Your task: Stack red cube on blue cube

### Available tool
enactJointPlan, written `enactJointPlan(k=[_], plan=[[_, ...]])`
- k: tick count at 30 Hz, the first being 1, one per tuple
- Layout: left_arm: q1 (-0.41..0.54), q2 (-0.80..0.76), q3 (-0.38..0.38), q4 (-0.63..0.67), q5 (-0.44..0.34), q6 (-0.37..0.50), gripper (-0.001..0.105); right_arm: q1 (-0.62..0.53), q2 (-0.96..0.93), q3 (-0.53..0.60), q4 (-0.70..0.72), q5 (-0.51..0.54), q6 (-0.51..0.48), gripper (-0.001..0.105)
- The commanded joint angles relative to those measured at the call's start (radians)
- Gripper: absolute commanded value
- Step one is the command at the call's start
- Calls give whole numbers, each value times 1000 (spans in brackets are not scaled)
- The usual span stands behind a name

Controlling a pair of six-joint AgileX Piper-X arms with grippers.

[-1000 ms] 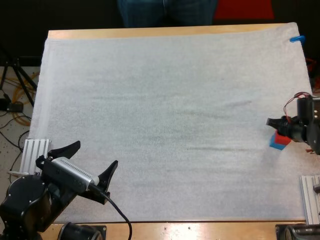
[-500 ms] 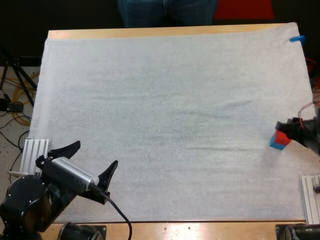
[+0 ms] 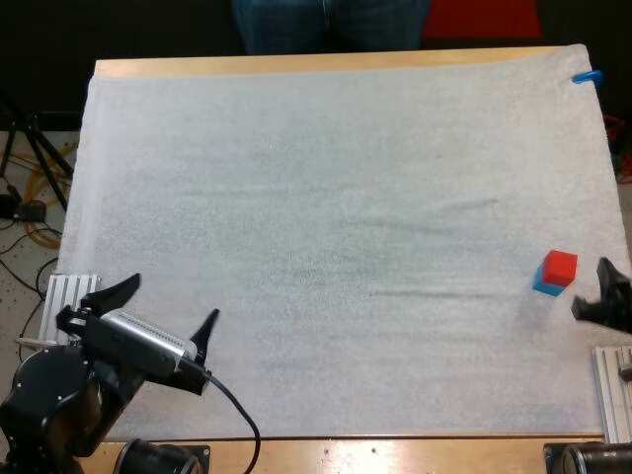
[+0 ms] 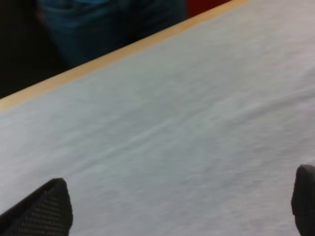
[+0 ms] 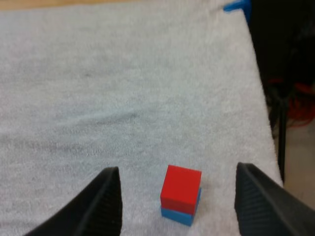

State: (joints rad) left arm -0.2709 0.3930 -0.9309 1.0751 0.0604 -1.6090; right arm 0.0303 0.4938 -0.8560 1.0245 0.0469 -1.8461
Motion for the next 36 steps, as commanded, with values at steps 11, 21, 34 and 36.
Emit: enactJointPlan(k=[11, 21, 34, 36], plan=[[-5, -11, -14, -59, -150, 14, 87, -1, -86, -16, 8, -7, -20, 50], [-5, -194, -53, -24, -268, -6, 87, -1, -236, -15, 26, -37, -20, 50], [-5, -475, -54, 125, -226, -62, 87, -1, -429, -15, 145, -62, -15, 50], [-5, -550, -55, 158, -183, -75, 87, -1, -481, -15, 151, -78, -12, 50]])
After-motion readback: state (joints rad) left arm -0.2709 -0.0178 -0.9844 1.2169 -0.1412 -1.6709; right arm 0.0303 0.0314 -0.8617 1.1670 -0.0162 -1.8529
